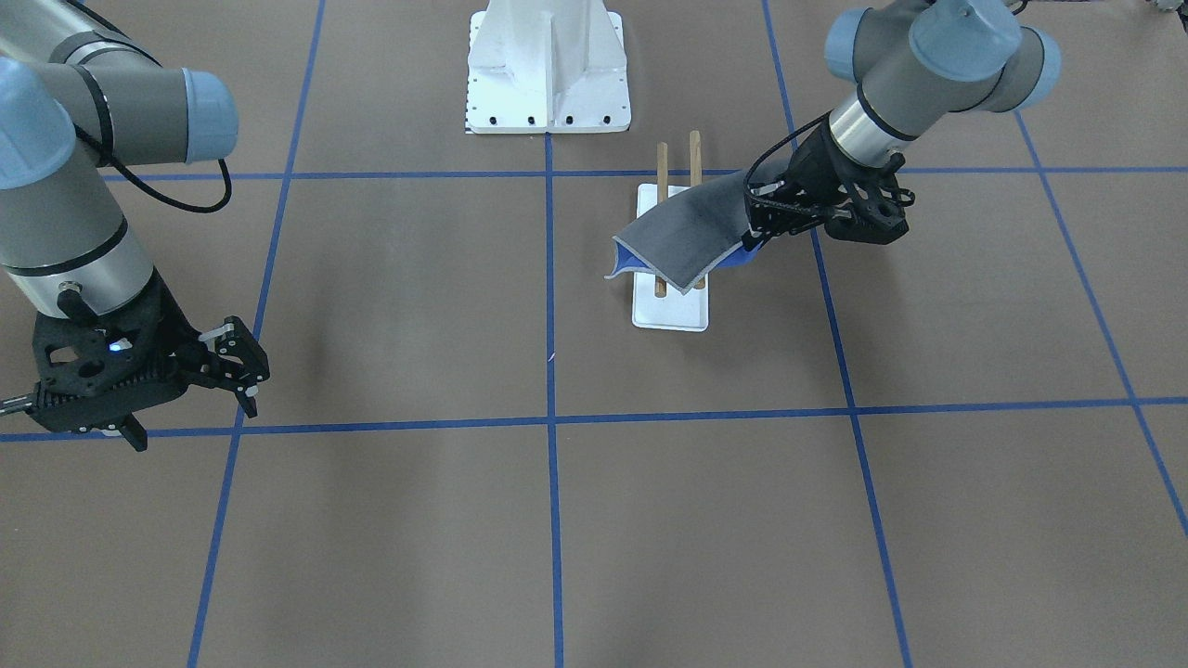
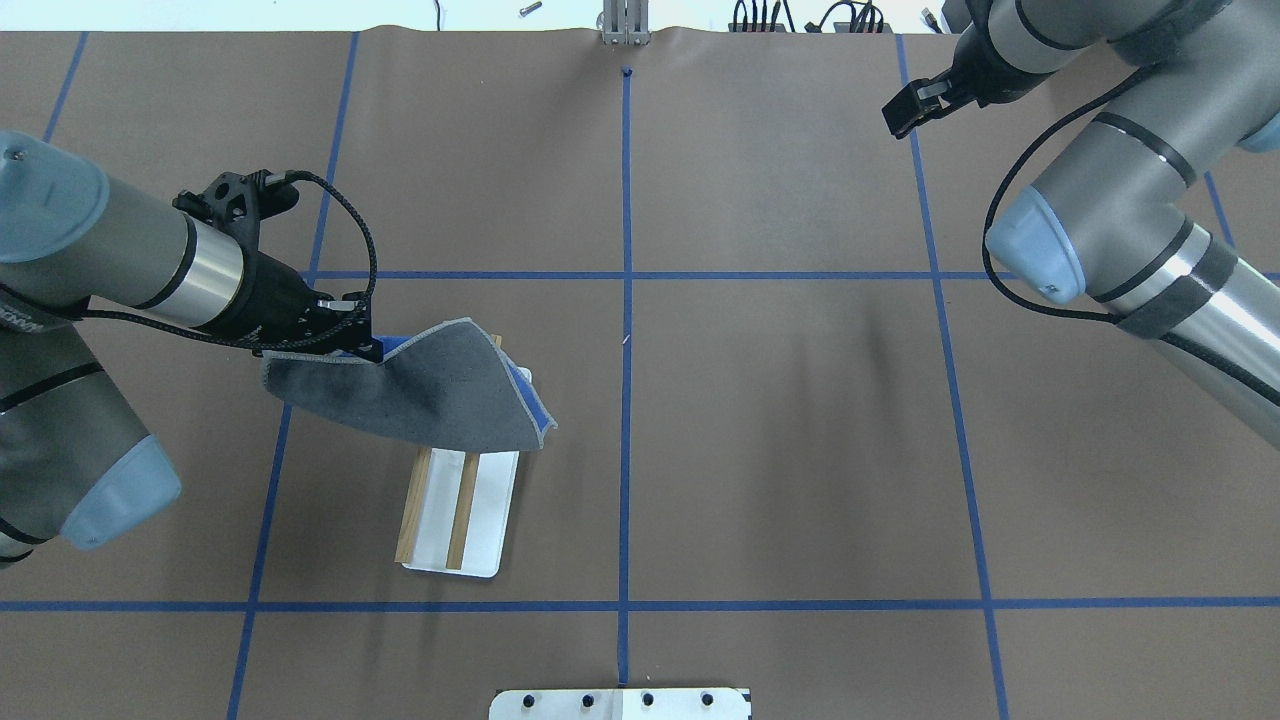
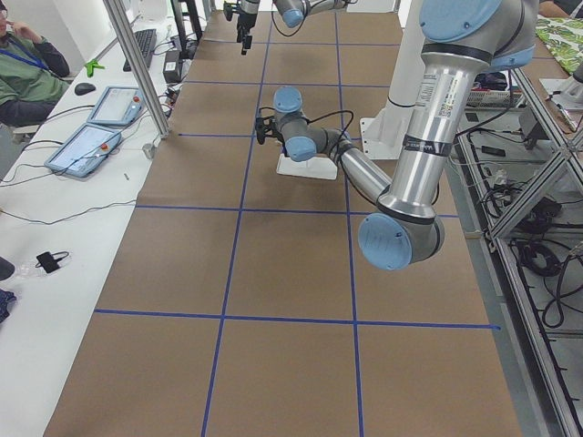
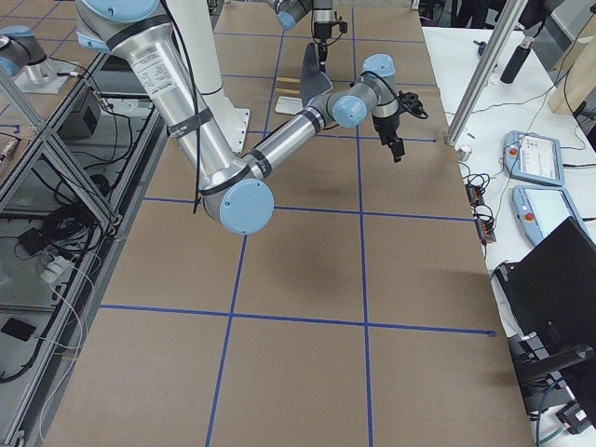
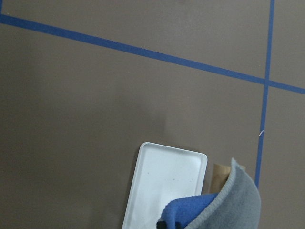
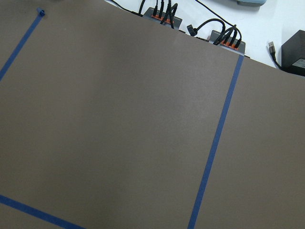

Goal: Hang towel on rack

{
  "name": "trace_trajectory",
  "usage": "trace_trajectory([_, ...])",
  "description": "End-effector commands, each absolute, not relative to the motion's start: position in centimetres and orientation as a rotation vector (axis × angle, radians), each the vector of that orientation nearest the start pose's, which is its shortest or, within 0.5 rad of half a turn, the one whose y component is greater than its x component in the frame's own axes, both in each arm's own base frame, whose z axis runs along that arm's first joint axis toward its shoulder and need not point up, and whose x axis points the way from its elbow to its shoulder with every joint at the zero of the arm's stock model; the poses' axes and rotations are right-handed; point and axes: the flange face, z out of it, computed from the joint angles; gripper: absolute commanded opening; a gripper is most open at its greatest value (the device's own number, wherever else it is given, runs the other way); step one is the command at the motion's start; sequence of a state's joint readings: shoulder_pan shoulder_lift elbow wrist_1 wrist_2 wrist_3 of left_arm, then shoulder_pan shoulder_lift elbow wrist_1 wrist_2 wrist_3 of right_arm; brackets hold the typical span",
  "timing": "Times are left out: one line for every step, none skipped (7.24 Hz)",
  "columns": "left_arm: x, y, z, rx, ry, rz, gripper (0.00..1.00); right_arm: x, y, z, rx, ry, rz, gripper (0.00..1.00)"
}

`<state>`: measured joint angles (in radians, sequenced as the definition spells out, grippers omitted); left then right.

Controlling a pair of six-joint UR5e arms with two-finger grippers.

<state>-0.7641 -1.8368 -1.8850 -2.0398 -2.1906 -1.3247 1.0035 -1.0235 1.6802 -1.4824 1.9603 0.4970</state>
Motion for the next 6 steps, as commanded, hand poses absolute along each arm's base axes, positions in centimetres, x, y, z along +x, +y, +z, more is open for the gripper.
trace_trajectory([35.9, -45.4, 32.9, 0.051, 1.107, -0.156, 0.98, -27.7, -61.4, 28.7, 0.446, -0.693, -0.211, 1.00])
trace_trajectory([36.2, -45.7, 33.2, 0.054, 1.100, -0.160, 0.99, -27.7, -61.4, 28.7, 0.445, -0.693, -0.210, 1.00])
trace_trajectory([35.9, -46.0, 32.9, 0.061, 1.101, -0.166, 0.99, -27.7, -61.4, 28.7, 0.446, -0.695, -0.212, 1.00])
trace_trajectory([35.3, -46.4, 32.9, 0.098, 1.097, -0.123, 0.99, -27.6, -61.4, 28.8, 0.441, -0.695, -0.211, 1.00])
trace_trajectory([33.4, -47.8, 33.9, 0.150, 1.074, -0.082, 0.99, -26.8, -61.6, 30.3, 0.398, -0.698, -0.176, 1.00])
trace_trajectory([31.2, -49.4, 36.0, 0.185, 1.022, -0.057, 0.99, -24.2, -62.1, 33.2, 0.346, -0.694, -0.127, 1.00])
